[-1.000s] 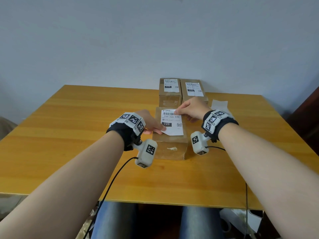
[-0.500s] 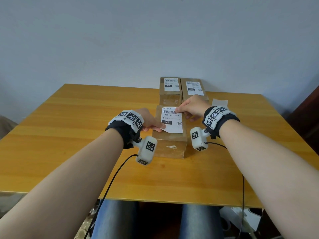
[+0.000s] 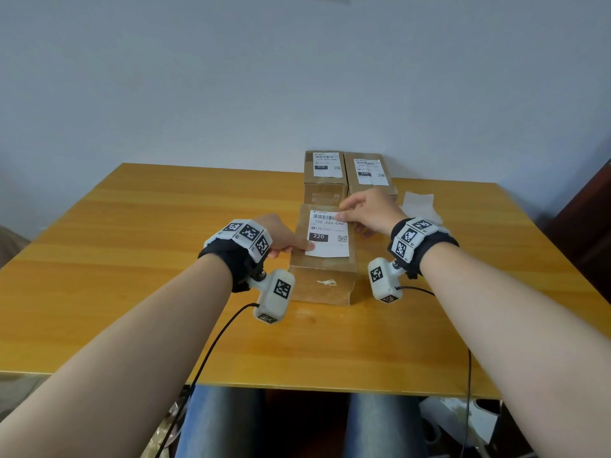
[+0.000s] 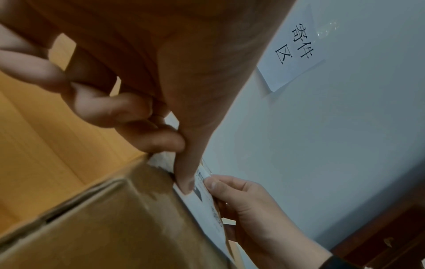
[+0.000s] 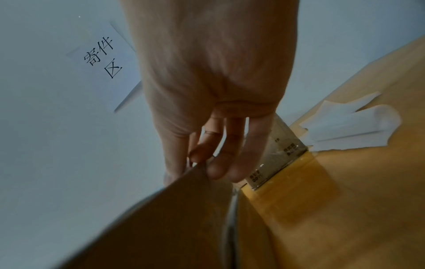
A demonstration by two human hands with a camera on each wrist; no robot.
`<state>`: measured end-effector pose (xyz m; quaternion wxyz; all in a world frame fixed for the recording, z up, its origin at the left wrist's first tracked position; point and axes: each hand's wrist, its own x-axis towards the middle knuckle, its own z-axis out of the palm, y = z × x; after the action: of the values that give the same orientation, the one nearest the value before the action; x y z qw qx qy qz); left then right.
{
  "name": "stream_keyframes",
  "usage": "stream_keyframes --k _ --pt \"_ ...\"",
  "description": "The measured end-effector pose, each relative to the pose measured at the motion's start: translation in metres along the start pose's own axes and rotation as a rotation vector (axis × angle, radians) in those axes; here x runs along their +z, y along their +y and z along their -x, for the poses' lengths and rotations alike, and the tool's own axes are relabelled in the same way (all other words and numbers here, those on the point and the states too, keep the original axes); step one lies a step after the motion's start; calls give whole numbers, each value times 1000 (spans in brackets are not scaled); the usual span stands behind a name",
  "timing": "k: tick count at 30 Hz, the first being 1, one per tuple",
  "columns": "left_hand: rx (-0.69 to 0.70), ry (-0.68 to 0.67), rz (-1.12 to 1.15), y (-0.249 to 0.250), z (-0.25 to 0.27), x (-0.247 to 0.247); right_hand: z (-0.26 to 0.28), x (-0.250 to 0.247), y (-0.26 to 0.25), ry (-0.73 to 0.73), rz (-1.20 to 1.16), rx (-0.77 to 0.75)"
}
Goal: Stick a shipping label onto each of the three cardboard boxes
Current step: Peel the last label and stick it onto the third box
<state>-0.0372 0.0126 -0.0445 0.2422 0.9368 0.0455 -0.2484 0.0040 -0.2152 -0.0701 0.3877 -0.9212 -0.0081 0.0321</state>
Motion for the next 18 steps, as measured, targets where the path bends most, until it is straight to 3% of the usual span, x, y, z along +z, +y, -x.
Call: stream_keyframes --k 8,18 --pt "15 -16 368 2 -14 15 4 6 13 75 69 -143" --pt "27 -127 438 -6 -24 17 -8 25 -19 22 471 -300"
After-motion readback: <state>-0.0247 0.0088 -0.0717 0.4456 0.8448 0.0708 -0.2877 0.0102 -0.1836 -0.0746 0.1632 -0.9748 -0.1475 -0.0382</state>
